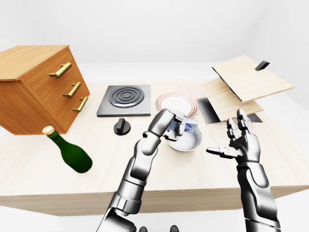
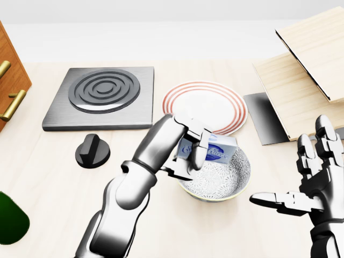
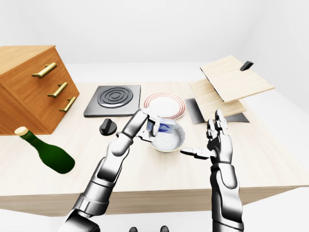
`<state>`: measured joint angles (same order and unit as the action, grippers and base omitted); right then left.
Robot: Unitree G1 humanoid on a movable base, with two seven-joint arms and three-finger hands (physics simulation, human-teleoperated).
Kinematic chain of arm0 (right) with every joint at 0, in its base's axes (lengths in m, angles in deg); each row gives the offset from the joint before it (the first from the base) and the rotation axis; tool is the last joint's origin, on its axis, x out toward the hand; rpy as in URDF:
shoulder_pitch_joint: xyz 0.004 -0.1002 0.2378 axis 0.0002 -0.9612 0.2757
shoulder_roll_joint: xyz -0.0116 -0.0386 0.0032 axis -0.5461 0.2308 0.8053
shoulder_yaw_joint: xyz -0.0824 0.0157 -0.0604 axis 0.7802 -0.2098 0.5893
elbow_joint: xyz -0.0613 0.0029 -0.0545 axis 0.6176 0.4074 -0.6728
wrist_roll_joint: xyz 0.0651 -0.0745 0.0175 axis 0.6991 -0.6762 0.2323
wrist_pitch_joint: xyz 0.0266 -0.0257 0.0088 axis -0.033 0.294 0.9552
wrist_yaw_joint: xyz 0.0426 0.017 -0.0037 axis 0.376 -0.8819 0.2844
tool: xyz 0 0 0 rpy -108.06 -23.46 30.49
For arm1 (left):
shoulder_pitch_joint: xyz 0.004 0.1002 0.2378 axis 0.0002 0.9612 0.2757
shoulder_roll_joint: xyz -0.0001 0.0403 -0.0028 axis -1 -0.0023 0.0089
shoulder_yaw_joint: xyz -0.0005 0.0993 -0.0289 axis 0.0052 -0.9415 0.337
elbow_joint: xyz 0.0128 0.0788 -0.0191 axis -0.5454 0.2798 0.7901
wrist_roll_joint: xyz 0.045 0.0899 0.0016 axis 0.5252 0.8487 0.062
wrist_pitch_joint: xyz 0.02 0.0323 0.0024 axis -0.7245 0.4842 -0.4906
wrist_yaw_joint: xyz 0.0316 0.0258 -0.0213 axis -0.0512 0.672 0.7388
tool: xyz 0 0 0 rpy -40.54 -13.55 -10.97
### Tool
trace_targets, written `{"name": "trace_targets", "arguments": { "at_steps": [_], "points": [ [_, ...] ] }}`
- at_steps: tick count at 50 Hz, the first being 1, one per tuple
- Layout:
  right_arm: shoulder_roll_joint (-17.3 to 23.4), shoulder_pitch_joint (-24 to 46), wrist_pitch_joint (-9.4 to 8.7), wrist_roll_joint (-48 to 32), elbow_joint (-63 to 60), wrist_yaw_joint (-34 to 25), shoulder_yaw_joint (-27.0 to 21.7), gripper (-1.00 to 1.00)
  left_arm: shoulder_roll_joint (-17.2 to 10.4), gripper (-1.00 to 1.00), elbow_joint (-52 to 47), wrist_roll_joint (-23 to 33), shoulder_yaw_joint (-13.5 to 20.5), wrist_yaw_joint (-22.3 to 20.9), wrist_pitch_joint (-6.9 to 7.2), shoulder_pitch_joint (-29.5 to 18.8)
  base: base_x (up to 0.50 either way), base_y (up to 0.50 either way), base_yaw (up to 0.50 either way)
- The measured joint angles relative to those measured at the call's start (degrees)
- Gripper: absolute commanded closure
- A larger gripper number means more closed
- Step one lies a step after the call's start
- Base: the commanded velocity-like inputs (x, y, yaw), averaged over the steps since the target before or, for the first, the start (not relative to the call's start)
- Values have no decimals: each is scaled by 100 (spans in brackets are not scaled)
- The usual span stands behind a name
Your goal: Pick up the cream cheese and put it in the bowl.
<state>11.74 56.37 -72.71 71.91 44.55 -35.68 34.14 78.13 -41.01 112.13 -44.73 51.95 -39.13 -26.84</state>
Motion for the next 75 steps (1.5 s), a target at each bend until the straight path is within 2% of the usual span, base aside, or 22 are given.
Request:
{"name": "trace_targets", "arguments": {
  "at_steps": [13, 29, 37, 57, 75],
  "points": [
    [16, -54, 5, 95, 88, -92, -76, -100, 160, 100, 488, 561, -61, 5, -130, -379, 0, 0, 0],
    [41, -49, -1, 199, 156, -130, -127, -100, 92, 100, 375, 1068, -64, -570, -183, -431, 0, 0, 0],
    [41, -57, -1, 224, 149, -143, -129, -100, 56, 100, 443, 1168, -34, -694, -198, -494, 0, 0, 0],
    [17, -115, -1, 266, 52, -199, -156, -100, -30, 100, 1394, 1292, 69, -303, -198, -775, 0, 0, 0],
    [20, -117, 15, 283, 110, -220, -162, -100, -5, 100, 1879, 1409, 66, -3, -198, -833, 0, 0, 0]
  ]
}}
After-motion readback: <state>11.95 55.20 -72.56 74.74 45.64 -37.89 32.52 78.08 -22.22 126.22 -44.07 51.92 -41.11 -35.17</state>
